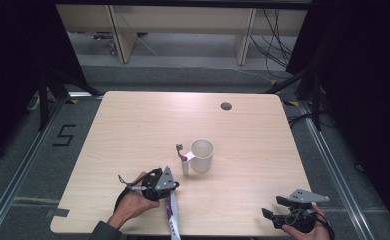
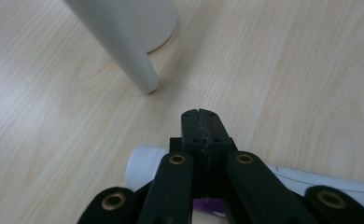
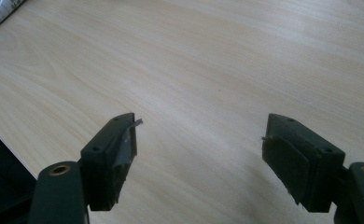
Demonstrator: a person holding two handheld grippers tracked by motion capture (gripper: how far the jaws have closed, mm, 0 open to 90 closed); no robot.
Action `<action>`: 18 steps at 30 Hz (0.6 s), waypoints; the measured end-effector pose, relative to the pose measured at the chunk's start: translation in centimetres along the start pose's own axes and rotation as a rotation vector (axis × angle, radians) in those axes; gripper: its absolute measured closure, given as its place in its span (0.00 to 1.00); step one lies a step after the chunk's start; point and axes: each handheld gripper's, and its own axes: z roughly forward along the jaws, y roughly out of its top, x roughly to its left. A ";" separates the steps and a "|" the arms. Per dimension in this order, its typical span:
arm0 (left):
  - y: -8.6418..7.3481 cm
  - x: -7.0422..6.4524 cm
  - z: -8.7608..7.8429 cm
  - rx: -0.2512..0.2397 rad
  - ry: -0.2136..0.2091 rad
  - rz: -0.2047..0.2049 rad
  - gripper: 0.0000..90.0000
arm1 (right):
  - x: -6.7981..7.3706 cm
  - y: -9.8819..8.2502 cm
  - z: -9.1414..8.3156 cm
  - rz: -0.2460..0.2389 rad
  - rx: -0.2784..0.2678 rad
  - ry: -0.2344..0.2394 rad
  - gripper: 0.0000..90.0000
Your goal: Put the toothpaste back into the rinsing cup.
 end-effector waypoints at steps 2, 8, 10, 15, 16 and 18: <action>-0.6 0.5 -0.4 0.006 0.004 -0.018 1.00 | 0.0 0.0 0.0 0.005 0.003 0.000 0.30; -2.9 1.7 -2.2 0.028 0.033 -0.081 1.00 | 0.0 0.0 0.0 0.001 -0.002 -0.001 0.30; -3.8 1.9 -2.8 0.032 0.041 -0.092 1.00 | 0.1 0.0 0.0 0.003 0.001 -0.003 0.30; -5.9 1.9 -4.3 0.039 0.057 -0.126 1.00 | 0.3 0.0 0.1 0.032 -0.001 0.009 0.30; -6.2 1.9 -4.6 0.047 0.061 -0.120 1.00 | 0.3 0.0 0.1 0.032 -0.001 0.010 0.30; -6.8 1.7 -5.1 0.043 0.064 -0.136 1.00 | 0.3 0.0 0.2 0.032 0.000 0.010 0.30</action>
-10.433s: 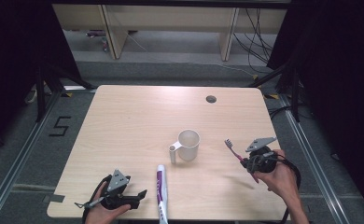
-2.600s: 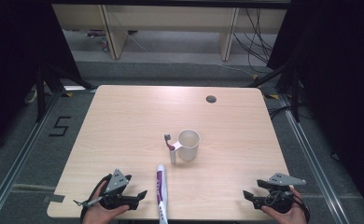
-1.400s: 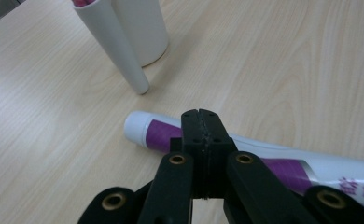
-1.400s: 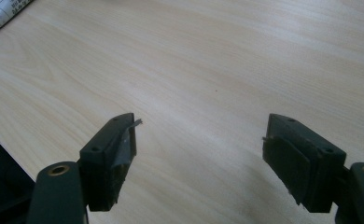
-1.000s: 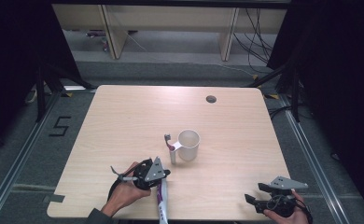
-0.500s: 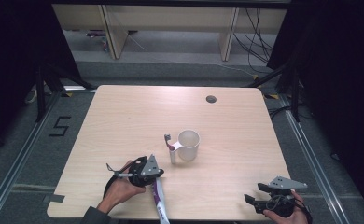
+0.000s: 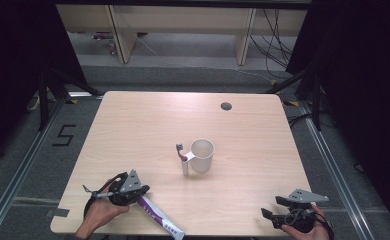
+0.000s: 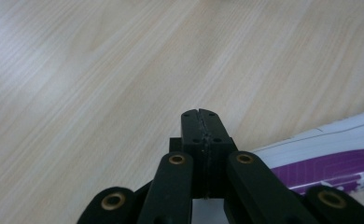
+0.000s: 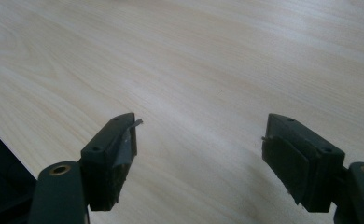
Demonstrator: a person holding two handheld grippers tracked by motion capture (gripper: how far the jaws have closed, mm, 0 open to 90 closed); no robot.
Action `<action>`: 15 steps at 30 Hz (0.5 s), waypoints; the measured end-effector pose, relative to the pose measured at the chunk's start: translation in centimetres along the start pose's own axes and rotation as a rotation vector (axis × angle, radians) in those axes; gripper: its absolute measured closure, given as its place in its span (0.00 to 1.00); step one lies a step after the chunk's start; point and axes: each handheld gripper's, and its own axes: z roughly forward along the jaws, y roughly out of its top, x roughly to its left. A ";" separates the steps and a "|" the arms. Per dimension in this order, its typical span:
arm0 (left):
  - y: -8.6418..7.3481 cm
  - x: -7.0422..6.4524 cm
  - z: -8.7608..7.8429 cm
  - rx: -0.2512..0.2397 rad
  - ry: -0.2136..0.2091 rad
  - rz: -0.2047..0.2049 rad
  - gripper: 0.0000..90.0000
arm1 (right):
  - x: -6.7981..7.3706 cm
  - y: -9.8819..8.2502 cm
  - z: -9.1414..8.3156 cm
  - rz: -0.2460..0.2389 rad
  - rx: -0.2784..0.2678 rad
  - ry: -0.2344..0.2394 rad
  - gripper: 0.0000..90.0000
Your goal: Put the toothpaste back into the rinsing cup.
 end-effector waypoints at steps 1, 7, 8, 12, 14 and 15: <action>-0.3 0.0 -0.3 0.003 0.000 -0.003 1.00 | 0.0 0.0 0.0 -0.001 0.000 0.001 0.30; -1.4 -0.3 -1.4 0.018 0.014 -0.003 1.00 | -0.2 0.1 0.1 -0.033 0.003 -0.011 0.30; -1.4 -0.3 -1.5 0.018 0.014 -0.001 1.00 | -0.2 0.1 0.1 -0.033 0.003 -0.011 0.30; -1.8 -0.6 -1.8 0.028 0.012 -0.001 0.99 | -0.1 0.1 0.2 -0.027 0.001 0.004 0.30; -1.9 -0.6 -2.0 0.022 0.016 0.008 0.99 | -0.1 0.2 0.1 -0.033 -0.002 -0.009 0.30; -1.9 -0.6 -2.1 0.025 0.024 0.014 0.98 | 0.1 0.1 0.2 -0.007 0.004 -0.004 0.30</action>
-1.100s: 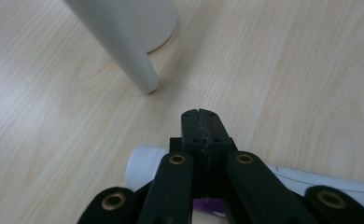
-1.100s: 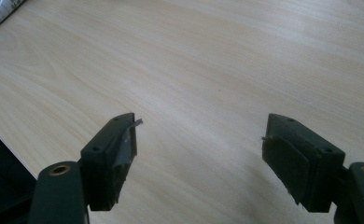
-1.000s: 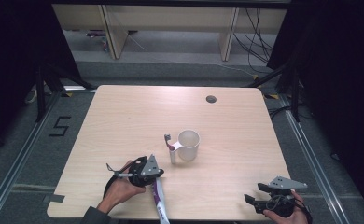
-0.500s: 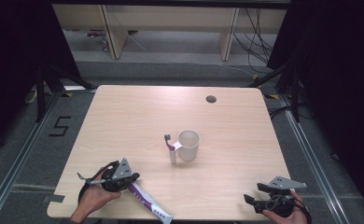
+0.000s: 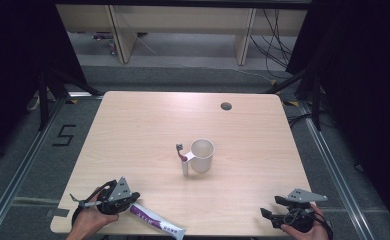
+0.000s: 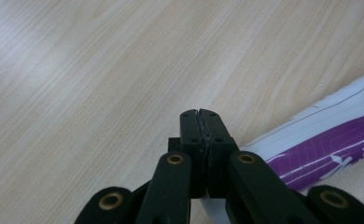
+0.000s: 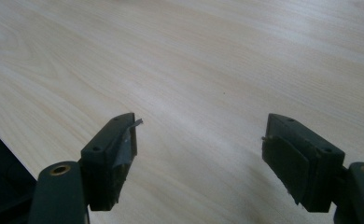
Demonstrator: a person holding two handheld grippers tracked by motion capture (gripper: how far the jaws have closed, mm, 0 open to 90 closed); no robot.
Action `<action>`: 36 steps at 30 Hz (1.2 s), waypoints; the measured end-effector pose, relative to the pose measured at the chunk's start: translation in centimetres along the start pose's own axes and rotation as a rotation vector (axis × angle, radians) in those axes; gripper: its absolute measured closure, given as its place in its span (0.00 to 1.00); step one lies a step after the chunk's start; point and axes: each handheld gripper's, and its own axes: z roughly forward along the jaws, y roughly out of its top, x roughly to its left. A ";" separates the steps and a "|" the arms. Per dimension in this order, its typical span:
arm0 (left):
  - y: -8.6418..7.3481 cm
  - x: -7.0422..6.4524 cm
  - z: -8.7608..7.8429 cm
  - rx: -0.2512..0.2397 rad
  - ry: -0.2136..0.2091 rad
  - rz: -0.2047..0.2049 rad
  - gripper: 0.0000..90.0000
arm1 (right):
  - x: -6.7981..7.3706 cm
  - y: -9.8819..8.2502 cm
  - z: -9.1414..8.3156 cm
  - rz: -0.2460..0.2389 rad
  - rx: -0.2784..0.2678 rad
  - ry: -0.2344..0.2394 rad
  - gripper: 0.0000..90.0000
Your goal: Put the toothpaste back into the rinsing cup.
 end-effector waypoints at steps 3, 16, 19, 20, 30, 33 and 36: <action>0.3 0.0 -0.6 -0.007 -0.004 0.011 0.96 | -0.2 0.0 0.0 -0.021 -0.004 0.007 0.30; 2.6 -2.7 -2.3 0.039 -0.075 0.164 0.58 | -0.1 0.0 0.0 -0.022 -0.002 0.008 0.30; 3.0 -3.3 -2.4 0.063 -0.086 0.205 0.49 | 0.1 0.0 0.0 0.002 0.006 0.013 0.30; 3.1 -3.5 -2.4 0.063 -0.091 0.202 0.46 | 0.0 0.0 0.0 0.000 0.007 0.012 0.30; 3.7 -5.0 -2.0 0.120 -0.102 0.301 0.36 | 0.1 0.0 0.0 0.006 0.021 0.020 0.30; 3.8 -5.4 -1.7 0.143 -0.104 0.341 0.36 | 0.0 0.0 0.1 0.004 0.006 0.024 0.30; 3.9 -5.7 -1.3 0.159 -0.112 0.359 0.39 | -0.1 0.0 0.1 0.006 0.005 0.024 0.30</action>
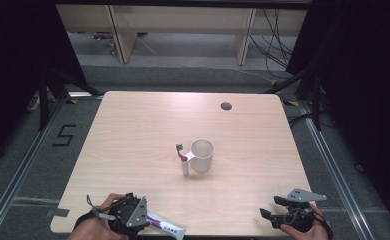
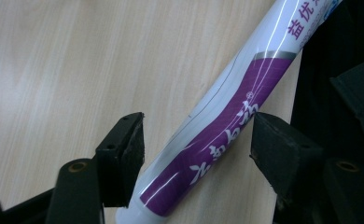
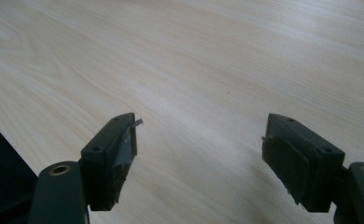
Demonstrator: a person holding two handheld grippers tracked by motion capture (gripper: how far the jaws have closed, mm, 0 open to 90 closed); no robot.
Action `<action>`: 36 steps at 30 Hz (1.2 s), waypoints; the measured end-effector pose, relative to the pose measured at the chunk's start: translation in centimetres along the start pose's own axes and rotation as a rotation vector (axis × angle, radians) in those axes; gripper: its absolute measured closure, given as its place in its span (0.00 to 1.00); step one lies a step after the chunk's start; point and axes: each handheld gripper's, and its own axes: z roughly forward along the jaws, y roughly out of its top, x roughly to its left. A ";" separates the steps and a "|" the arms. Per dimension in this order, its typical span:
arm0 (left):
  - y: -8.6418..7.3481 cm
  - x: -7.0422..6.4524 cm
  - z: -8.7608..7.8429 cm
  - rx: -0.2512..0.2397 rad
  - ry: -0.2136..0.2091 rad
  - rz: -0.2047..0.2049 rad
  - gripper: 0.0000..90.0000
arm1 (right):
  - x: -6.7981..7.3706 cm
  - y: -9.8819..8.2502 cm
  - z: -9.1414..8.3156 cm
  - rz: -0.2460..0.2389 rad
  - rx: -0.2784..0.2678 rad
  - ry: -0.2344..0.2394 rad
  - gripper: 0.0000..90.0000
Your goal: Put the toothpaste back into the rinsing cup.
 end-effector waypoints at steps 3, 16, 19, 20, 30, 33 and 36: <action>0.3 -0.1 0.5 0.015 -0.026 0.014 0.40 | 0.1 0.0 0.0 0.007 0.007 0.006 0.30; 1.3 0.6 2.4 0.046 -0.105 -0.002 0.59 | 0.0 0.0 0.0 0.004 -0.002 0.010 0.30; 1.7 0.7 2.7 0.057 -0.121 -0.001 0.64 | 0.0 0.0 0.0 0.006 -0.004 0.013 0.30; 1.9 0.8 2.8 0.061 -0.129 -0.002 0.66 | 0.0 0.0 0.0 0.005 -0.004 0.012 0.30; 2.8 1.3 3.1 0.127 -0.150 -0.066 0.72 | 0.0 0.0 -0.1 0.007 0.004 0.015 0.30; 3.2 1.5 3.1 0.150 -0.153 -0.080 0.76 | 0.1 0.0 0.0 -0.001 -0.006 0.018 0.30; 3.3 1.8 3.2 0.153 -0.154 -0.098 0.83 | 0.1 0.0 0.0 -0.002 -0.007 0.020 0.30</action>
